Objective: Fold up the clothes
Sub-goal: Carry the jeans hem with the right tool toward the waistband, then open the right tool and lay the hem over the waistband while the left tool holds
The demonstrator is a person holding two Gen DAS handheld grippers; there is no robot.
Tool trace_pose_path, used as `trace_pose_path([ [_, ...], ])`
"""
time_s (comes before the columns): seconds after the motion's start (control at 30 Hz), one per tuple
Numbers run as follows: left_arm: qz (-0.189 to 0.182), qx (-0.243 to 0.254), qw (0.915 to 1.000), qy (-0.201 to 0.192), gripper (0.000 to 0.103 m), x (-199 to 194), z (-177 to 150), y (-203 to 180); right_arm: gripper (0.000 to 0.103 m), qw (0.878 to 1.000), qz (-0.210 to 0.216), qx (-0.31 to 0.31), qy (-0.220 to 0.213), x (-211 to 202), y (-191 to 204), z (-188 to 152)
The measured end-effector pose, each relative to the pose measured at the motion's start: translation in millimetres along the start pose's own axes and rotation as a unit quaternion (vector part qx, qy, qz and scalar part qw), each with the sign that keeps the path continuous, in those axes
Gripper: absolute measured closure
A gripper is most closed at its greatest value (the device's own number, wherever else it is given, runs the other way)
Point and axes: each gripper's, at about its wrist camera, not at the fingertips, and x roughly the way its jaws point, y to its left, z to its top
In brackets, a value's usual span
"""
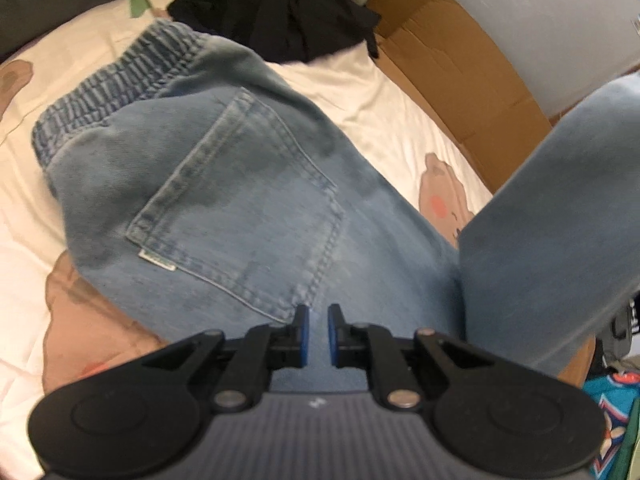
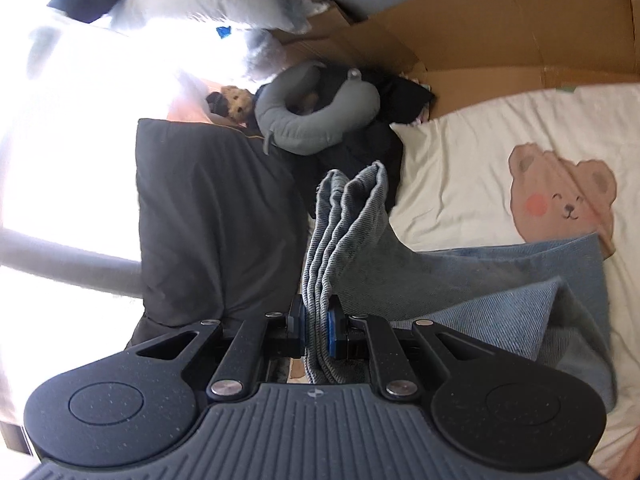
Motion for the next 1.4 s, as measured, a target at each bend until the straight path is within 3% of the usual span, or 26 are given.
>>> trace_pose_path([
  [0.3,0.007,-0.052,0.9966,-0.064,0.094,-14,11,31,0.094,0.999,0.009,0.011,0.048,94,-15,1],
  [0.63,0.012,-0.11,0.9809,-0.16,0.094,-29,32,61,0.094,0.995,0.029,0.018,0.094,212,-40,-9],
  [1.0,0.078,-0.145,0.9637,-0.21,0.094,-51,23,86,0.093,0.992,0.041,0.048,0.11,308,-67,-54],
  [1.13,0.096,-0.149,0.9622,-0.207,0.094,-59,23,97,0.081,0.99,0.032,0.054,0.128,328,-67,-73],
  [1.23,0.105,-0.16,0.9589,-0.209,0.092,-66,22,106,0.078,0.988,0.047,0.051,0.139,331,-59,-79],
  [1.33,0.106,-0.163,0.9584,-0.209,0.09,-67,21,109,0.06,0.989,0.058,0.025,0.134,320,-50,-76],
  [1.4,0.104,-0.159,0.9604,-0.204,0.087,-65,21,108,0.06,0.989,0.066,0.008,0.131,313,-44,-73],
])
